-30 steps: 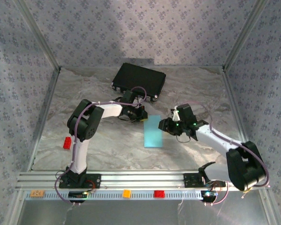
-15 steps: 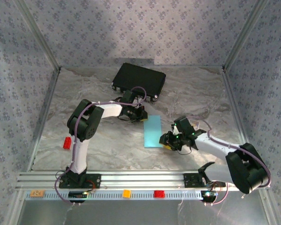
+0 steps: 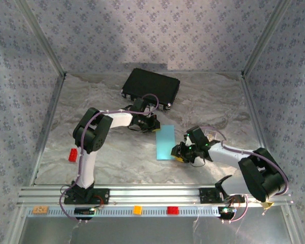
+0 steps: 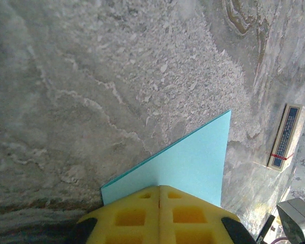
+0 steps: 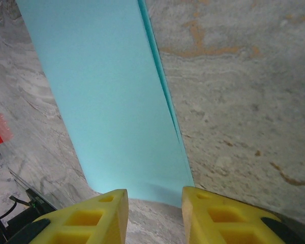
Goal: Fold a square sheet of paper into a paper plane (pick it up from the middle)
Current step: Fold the triangle a second time at the center of the table.
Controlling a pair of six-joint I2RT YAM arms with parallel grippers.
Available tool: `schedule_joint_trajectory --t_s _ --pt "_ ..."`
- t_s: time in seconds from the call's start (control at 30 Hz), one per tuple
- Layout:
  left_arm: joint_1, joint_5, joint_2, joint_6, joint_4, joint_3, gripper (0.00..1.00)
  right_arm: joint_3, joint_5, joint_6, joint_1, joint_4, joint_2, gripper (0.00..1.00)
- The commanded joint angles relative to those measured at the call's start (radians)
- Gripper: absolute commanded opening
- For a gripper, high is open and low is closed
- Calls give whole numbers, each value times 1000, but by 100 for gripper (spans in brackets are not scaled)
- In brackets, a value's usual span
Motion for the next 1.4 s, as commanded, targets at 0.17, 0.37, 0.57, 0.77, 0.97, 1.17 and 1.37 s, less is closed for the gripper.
schedule_joint_trajectory --t_s 0.17,0.37,0.57,0.77,0.97,1.17,1.37 --pt "3 17 24 -1 -25 -13 0 26 12 13 15 -40 -14 35" --pt "2 16 23 1 -26 -12 0 -15 67 12 19 -140 -111 38" --pt "2 19 24 3 -29 -11 0 -15 54 24 21 -104 -94 39" --pt "3 36 37 -2 -15 -12 0 -17 43 46 23 -37 -40 39" --pt "3 37 36 -2 -17 -14 0 -24 47 67 34 47 -38 38" --pt "3 39 34 -2 -15 -13 0 16 42 60 29 52 -18 37" --pt "3 36 25 1 -19 -15 0 42 87 28 44 -101 -37 38"
